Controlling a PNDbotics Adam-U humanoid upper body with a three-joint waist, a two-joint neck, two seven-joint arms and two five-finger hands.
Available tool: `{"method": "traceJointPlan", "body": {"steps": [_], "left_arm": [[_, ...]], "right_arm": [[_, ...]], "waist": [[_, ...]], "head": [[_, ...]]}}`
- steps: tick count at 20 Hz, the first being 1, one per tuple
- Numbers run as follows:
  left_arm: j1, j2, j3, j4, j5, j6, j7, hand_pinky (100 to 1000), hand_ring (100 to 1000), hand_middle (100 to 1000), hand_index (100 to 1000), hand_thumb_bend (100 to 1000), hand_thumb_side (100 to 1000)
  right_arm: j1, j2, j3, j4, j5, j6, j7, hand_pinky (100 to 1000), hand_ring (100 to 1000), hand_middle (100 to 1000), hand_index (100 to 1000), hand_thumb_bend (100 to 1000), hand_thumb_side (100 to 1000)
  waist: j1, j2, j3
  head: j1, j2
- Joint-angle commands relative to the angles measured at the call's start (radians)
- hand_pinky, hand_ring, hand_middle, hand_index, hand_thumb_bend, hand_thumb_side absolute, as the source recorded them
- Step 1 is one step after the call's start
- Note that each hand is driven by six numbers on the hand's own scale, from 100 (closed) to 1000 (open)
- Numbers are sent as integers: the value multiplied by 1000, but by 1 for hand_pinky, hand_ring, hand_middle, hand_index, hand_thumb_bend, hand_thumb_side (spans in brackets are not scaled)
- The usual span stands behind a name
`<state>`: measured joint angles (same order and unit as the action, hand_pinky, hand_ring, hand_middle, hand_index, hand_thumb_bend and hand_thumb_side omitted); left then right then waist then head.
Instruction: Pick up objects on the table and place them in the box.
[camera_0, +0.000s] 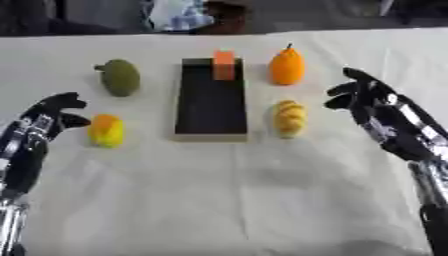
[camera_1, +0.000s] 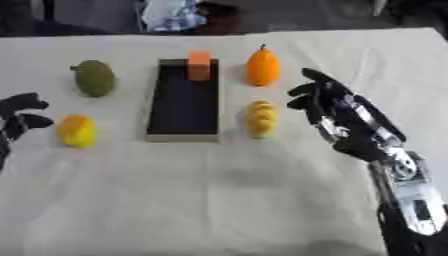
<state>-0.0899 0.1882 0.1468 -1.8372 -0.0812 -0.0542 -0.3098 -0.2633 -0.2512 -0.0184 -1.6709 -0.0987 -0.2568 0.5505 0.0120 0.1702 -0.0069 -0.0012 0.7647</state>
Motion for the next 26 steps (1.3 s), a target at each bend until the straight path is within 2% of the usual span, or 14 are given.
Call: {"method": "traceJointPlan", "body": {"steps": [1, 3, 4, 5, 6, 9, 13, 18, 24, 26], "left_arm": [[-17, 36, 1, -25, -12, -7, 2, 799, 707, 753, 858, 100, 477], [-34, 77, -22, -62, -37, -31, -22, 804, 720, 760, 865, 100, 359], [-39, 102, -26, -69, -52, -46, -37, 804, 721, 761, 865, 100, 347], [-45, 127, -28, -65, -68, -62, -53, 806, 731, 769, 872, 100, 263], [-55, 154, -34, -49, -85, -79, -69, 807, 733, 770, 874, 100, 247], [-86, 229, -48, 14, -131, -124, -113, 809, 742, 775, 881, 100, 244], [-148, 332, -94, 115, -194, -155, -171, 797, 741, 781, 892, 100, 264], [-261, 461, -178, 244, -274, -141, -238, 790, 751, 789, 896, 100, 302], [-382, 618, -281, 401, -370, -161, -211, 785, 758, 793, 898, 103, 349], [-406, 670, -313, 454, -402, -185, -198, 782, 758, 791, 897, 153, 373]], "right_arm": [[-5, -17, -10, -18, -2, 0, -2, 823, 750, 761, 1000, 100, 513], [-1, -35, -13, -15, 3, 1, -3, 824, 750, 761, 1000, 100, 514], [1, -39, -14, -14, 5, 0, -4, 824, 749, 761, 1000, 100, 514], [2, -42, -14, -13, 5, 0, -4, 824, 746, 761, 1000, 100, 514], [3, -45, -14, -13, 6, 0, -4, 824, 746, 761, 1000, 100, 514], [5, -49, -15, -10, 8, -1, -4, 824, 743, 761, 1000, 100, 513], [9, -56, -18, -6, 6, -2, -6, 825, 742, 760, 1000, 100, 515], [13, -56, -17, -3, 2, -1, -3, 826, 742, 759, 1000, 100, 521], [8, -46, -11, -2, -8, 1, 3, 826, 742, 757, 1000, 100, 526], [5, -42, -8, -1, -12, 2, 7, 826, 742, 756, 1000, 100, 528]], "waist": [[0, -11, 0], [21, -12, 3], [26, -13, 4], [30, -13, 4], [33, -14, 5], [36, -17, 7], [40, -21, 9], [42, -27, 11], [31, -27, -8], [28, -26, -17]], "head": [[-1, 5], [-9, 5], [-12, 5], [-14, 5], [-16, 5], [-19, 5], [-26, 5], [-35, 5], [-21, 5], [-12, 5]]}}
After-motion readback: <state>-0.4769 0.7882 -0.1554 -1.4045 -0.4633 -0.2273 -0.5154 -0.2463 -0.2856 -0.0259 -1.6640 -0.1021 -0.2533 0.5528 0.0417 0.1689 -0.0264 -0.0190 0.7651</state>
